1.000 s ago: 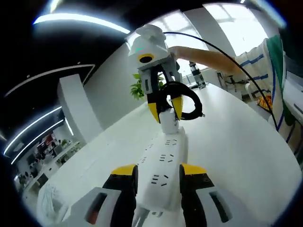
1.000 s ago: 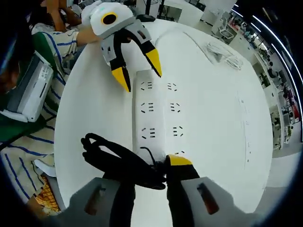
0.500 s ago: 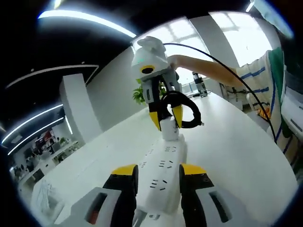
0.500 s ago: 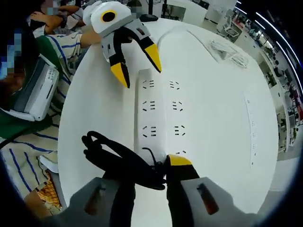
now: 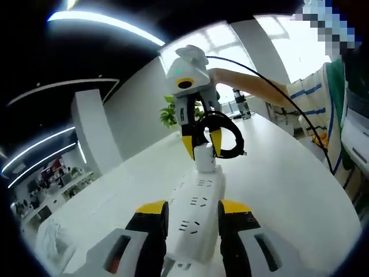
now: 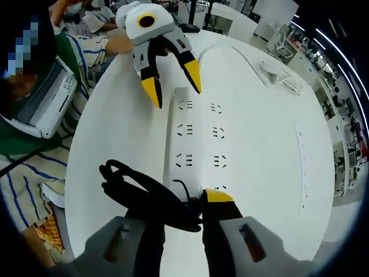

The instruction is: Straighten the power strip on the desk, plug the charger into it

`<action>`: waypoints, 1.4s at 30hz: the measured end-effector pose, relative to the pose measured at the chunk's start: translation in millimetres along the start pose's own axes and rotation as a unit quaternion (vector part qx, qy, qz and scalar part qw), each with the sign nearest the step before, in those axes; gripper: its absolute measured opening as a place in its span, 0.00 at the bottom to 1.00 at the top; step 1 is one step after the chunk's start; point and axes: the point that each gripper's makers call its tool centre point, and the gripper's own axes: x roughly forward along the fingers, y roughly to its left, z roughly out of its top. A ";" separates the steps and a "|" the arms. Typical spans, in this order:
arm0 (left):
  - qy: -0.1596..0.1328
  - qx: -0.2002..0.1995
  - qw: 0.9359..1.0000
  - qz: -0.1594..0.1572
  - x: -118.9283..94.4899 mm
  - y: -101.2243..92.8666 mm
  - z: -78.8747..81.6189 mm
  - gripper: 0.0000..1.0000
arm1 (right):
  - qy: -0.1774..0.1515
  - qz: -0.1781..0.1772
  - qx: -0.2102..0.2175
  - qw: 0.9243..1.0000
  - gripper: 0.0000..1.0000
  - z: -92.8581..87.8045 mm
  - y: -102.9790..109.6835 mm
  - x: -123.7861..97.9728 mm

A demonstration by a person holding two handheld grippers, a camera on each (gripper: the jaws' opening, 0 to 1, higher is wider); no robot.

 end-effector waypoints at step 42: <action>0.005 0.027 1.000 -0.005 0.3 -10.7 1.6 0.34 | 0.083 -0.020 0.000 0.996 0.22 -5.6 1.1 8.9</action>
